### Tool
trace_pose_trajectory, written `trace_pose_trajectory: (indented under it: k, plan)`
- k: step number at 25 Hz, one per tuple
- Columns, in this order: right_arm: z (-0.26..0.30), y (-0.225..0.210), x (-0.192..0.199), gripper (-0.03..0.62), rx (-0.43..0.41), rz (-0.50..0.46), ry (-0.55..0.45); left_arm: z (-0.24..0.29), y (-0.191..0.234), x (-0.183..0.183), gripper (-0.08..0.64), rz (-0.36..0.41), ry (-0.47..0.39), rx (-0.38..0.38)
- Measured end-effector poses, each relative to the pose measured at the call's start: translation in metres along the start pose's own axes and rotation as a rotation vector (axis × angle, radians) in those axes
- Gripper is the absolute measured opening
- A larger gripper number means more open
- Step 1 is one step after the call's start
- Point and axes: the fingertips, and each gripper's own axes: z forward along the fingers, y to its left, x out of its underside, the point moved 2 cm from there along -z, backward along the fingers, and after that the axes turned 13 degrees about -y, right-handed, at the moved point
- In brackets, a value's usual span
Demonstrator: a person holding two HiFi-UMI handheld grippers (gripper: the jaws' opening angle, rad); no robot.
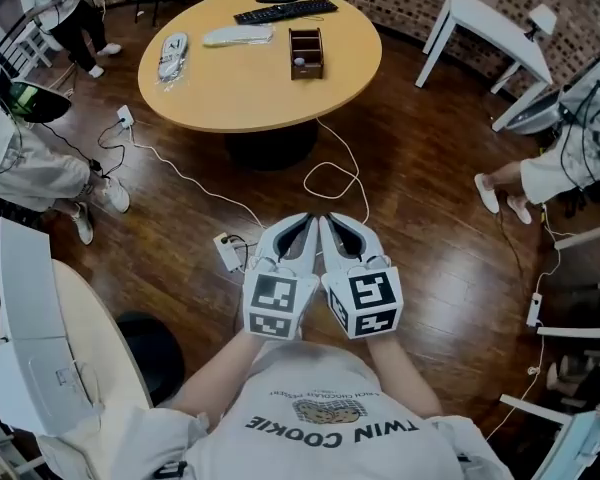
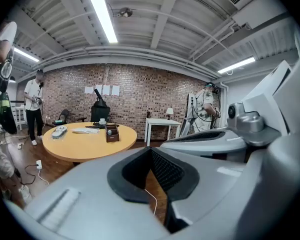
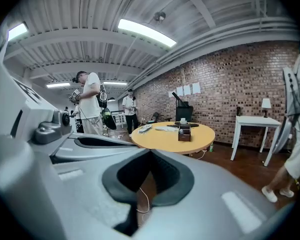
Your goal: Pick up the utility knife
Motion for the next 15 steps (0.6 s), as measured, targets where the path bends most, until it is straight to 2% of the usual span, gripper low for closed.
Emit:
trace_pose_trajectory:
  k: [10, 15]
  plan:
    - [0.062, 0.010, -0.004, 0.000, 0.010, -0.007, 0.007, 0.022, 0.059, 0.000, 0.005, -0.012, -0.002, 0.012]
    - [0.078, 0.009, -0.001, 0.000, 0.024, -0.007, 0.017, 0.031, 0.076, 0.001, 0.005, -0.014, -0.003, 0.021]
